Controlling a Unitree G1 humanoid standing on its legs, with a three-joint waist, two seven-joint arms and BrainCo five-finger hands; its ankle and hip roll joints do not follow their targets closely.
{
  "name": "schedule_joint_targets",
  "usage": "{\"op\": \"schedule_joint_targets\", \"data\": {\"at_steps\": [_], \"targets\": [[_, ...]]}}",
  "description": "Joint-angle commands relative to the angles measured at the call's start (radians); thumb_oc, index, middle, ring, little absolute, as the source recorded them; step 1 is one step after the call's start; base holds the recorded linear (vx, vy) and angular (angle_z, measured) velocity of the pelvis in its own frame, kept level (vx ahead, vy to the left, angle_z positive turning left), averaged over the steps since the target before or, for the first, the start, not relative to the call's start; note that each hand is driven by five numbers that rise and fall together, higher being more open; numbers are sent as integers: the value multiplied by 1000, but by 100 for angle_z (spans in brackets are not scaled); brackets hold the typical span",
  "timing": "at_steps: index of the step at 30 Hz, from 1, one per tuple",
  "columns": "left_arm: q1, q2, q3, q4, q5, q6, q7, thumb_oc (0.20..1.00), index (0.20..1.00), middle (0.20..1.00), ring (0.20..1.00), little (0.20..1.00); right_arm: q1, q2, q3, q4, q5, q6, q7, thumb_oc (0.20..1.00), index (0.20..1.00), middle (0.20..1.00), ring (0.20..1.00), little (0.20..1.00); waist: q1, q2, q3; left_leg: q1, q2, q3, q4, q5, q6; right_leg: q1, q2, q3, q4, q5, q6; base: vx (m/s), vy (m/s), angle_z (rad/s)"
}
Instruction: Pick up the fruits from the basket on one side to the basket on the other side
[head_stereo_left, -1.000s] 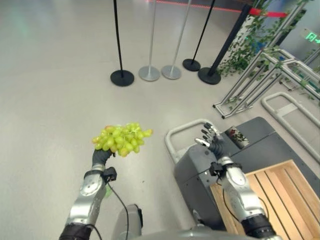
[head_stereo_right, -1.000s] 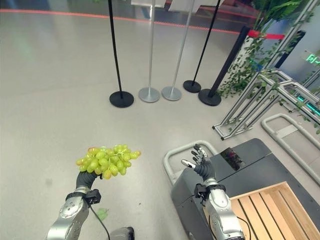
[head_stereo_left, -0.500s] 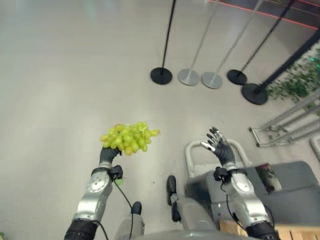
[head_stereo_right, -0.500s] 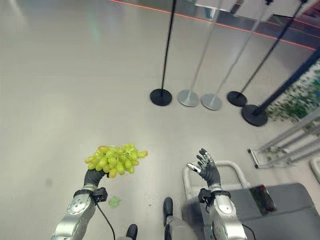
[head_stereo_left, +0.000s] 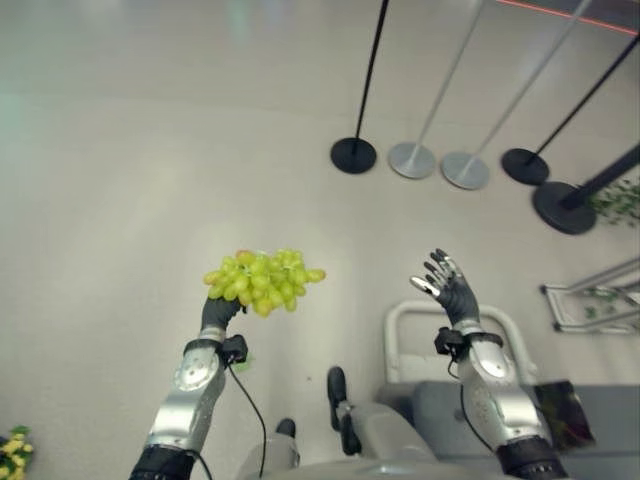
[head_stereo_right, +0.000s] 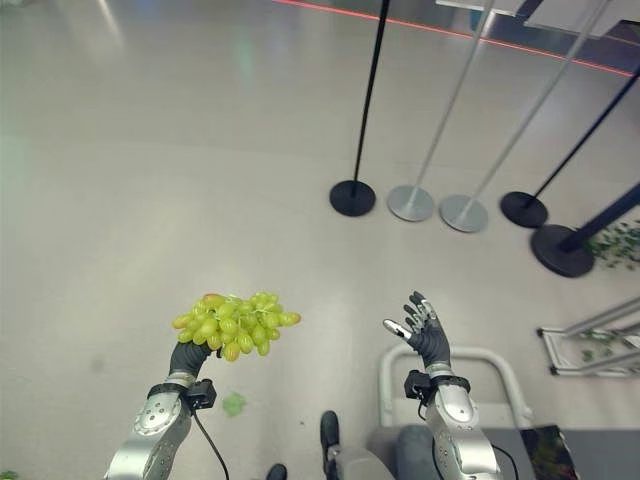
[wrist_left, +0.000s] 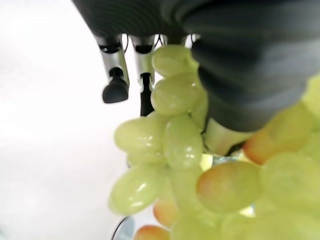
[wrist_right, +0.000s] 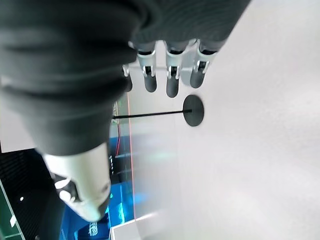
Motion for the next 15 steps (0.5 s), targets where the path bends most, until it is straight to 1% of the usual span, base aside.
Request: {"op": "schedule_joint_targets", "data": {"at_steps": [1,2,3,6,7,8,9,10,11,12,13,14,15], "targets": [[-11,18,43,-110,-34,-78,-18,200,200,200,200,200,-29,-34,3,-73,12,-39,23,1000,1000,1000,1000,1000,-14,4,-57,91,-68,32,3,1,-42,114,-76,45,-89,-124,124,193,-102,31],[-9,17,44,-111,-34,-78,-18,200,200,200,200,200,-28,-34,3,-73,12,-38,23,1000,1000,1000,1000,1000,-15,5,-56,91,-68,32,6,-1,-42,116,-75,44,-90,-124,124,181,-89,26],[-4,13,44,-110,-41,-76,-21,200,200,200,200,200,-25,-36,8,-72,11,-34,30,1000,1000,1000,1000,1000,-11,9,-60,91,-68,30,28,6,-50,131,-75,42,-98,-132,120,106,-65,10],[19,-6,50,-107,-81,-69,-32,200,200,200,200,200,-17,-51,24,-79,16,-24,51,1000,1000,1000,1000,1000,6,30,-54,75,-86,34,140,53,-91,187,-68,25,-120,-157,100,133,-67,11],[23,-15,43,-116,-90,-71,-34,200,200,200,200,200,-15,-64,25,-87,23,-26,53,1000,1000,1000,1000,1000,18,39,-36,35,-124,42,230,99,-127,223,-72,11,-138,-174,88,60,-35,4],[23,-15,42,-117,-91,-71,-34,200,200,200,200,200,-15,-64,24,-87,23,-26,54,1000,1000,1000,1000,1000,16,40,-34,31,-126,41,240,97,-126,224,-73,8,-139,-174,89,79,-22,13],[17,-22,36,-119,-97,-71,-38,200,200,200,200,200,-5,-71,20,-90,19,-28,49,1000,1000,1000,1000,1000,23,53,-16,-13,-165,67,393,119,-182,263,-74,-9,-157,-194,79,29,7,8],[16,-22,36,-119,-97,-71,-38,200,200,200,200,200,-6,-71,19,-90,19,-28,49,1000,1000,1000,1000,1000,21,49,-17,-17,-170,66,390,127,-182,260,-79,-11,-159,-191,81,104,-16,38],[13,-26,31,-119,-103,-69,-41,200,200,200,200,200,-4,-72,18,-84,19,-30,43,1000,1000,1000,1000,1000,30,50,3,-56,-189,101,511,136,-211,300,-81,-13,-156,-207,68,43,-12,43],[12,-25,31,-119,-103,-69,-40,200,200,200,200,200,-5,-71,17,-84,19,-30,43,1000,1000,1000,1000,1000,28,45,1,-59,-195,100,506,145,-212,296,-87,-15,-157,-203,70,109,-74,58],[13,-25,43,-125,-107,-67,-38,200,200,200,200,200,-12,-67,17,-78,18,-27,36,1000,1000,1000,1000,1000,34,46,6,-94,-154,155,499,119,-197,322,-83,-27,-161,-215,64,32,-56,39],[13,-25,43,-125,-107,-67,-38,200,200,200,200,200,-12,-67,16,-78,18,-27,36,1000,1000,1000,1000,1000,32,41,4,-96,-159,155,492,128,-197,319,-89,-28,-162,-211,66,122,-60,51],[18,-33,56,-129,-110,-63,-25,200,200,200,200,200,-25,-59,15,-75,8,-26,16,1000,1000,1000,1000,1000,36,36,4,-110,8,205,366,80,-149,334,-107,-53,-153,-236,72,104,6,54]]}}
